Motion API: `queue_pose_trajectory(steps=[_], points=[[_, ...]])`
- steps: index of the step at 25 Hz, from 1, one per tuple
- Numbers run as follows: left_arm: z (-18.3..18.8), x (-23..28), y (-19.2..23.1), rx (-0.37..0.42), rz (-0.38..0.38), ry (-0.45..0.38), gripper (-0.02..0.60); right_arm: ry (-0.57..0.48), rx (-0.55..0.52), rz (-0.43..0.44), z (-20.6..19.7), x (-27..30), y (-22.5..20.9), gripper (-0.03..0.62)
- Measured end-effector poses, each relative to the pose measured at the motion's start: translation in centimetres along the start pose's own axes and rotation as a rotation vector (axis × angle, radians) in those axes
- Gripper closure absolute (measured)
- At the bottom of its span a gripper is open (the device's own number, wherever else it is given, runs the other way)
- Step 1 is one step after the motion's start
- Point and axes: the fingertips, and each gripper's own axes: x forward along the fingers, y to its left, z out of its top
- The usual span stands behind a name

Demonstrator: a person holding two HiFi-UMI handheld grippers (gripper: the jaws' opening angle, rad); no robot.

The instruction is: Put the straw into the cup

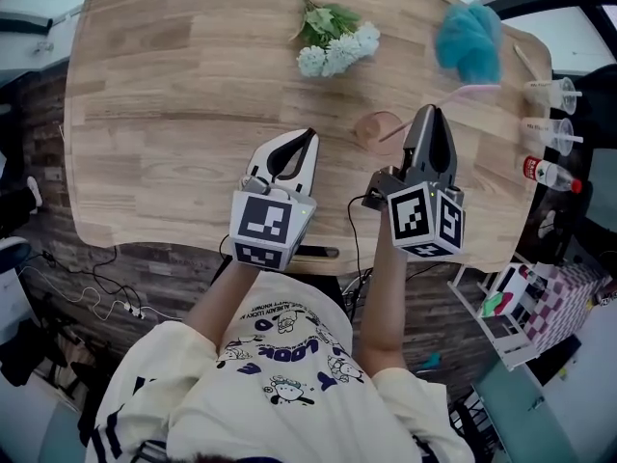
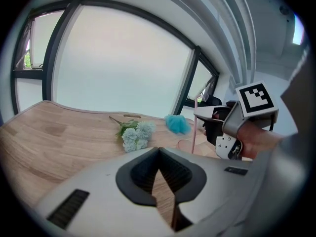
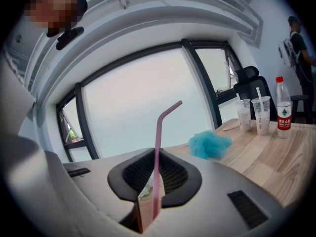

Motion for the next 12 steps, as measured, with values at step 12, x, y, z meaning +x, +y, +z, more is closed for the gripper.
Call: queue_pose_trajectory(steps=[12], points=[[-1.2,0.9,-0.2,0.015,-0.008,0.033,0.557,-0.029,-0.006,0.059,-1.6,-0.1,0.7,0.566]])
